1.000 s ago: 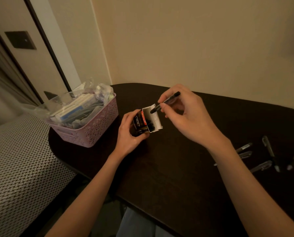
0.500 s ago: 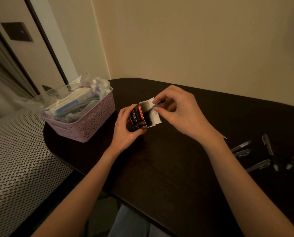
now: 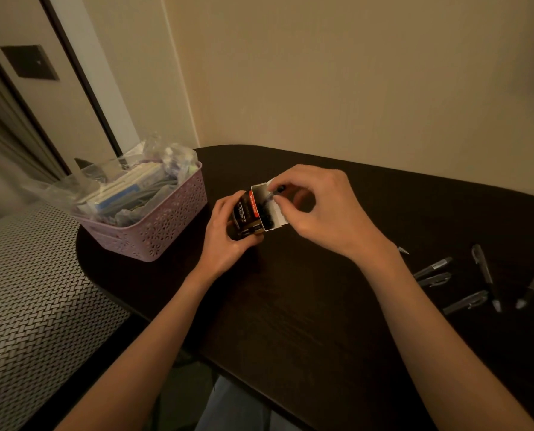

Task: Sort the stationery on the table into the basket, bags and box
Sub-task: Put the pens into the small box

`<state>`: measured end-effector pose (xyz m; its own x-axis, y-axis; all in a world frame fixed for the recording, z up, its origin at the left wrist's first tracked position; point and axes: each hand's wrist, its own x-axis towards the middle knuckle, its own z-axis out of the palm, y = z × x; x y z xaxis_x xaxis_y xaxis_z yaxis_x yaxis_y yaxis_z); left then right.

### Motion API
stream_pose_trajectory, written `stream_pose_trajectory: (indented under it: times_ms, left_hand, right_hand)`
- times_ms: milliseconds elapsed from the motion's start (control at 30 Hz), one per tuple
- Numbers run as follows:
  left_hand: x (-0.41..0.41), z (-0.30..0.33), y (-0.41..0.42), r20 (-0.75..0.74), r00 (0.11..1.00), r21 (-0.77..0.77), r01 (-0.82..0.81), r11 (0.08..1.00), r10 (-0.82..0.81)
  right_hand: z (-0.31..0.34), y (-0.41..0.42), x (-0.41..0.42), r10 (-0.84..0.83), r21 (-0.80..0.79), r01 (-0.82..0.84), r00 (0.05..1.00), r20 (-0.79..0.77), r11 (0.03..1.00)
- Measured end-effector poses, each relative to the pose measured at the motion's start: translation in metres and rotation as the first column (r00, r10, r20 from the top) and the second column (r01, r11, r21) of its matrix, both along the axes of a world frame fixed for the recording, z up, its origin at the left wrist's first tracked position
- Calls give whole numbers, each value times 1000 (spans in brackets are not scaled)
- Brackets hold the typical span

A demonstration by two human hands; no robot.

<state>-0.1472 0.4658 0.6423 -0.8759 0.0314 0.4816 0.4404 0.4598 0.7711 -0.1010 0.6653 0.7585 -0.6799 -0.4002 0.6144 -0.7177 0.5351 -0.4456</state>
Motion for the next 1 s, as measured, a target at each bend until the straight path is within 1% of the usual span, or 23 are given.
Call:
stream_pose_trajectory:
  times_ms: [100,167,267,367,433,500,567,633,733,867,1000]
  left_hand:
    - [0,1,-1,11,1000,1,0,1000,0]
    - [0,2,-1,16,1000,7,-2,1000,1]
    - [1,2,-1,18,1000,-5,4,1000,-4]
    - [3,2,1,5,1000,-32,16,999,-16]
    - [4,2,1,-8,1000,-38,17,999,-18]
    - [5,1,2,-22,1000,-42,17,999,-18]
    - [6,1,3,-34,999,-47,20,999,-21]
    - [6,0,3,-44,999,-54,21,998,-23]
    - [4,-1,3,-46,999,-50,19,999,-21]
    - [3,-1,3,-55,998,-50,31,998,-33]
    - [5,0,5,-59,998,-63,25,998,-29]
  right_hand:
    - [-1,0,-1,58,12,-58,998,9,998]
    - [-3,0,-1,54,39,-55,998,23,998]
    - [-6,-1,-4,2,168,-10,999,45,986]
    - [-11,-2,-8,-85,293,88,996,-22,952]
    - [-13,-3,-9,-145,303,164,986,-86,939]
    - [-17,-4,-10,-191,311,217,975,-111,925]
    - [-20,-4,-12,-207,350,227,974,-95,909]
    - [-21,-3,-13,-191,376,197,980,-55,905]
    - [-20,-2,-13,-158,354,163,986,-43,921]
    - [-21,-4,-15,-201,258,221,974,-100,941]
    - [-30,-7,-19,-202,264,222,974,-101,939]
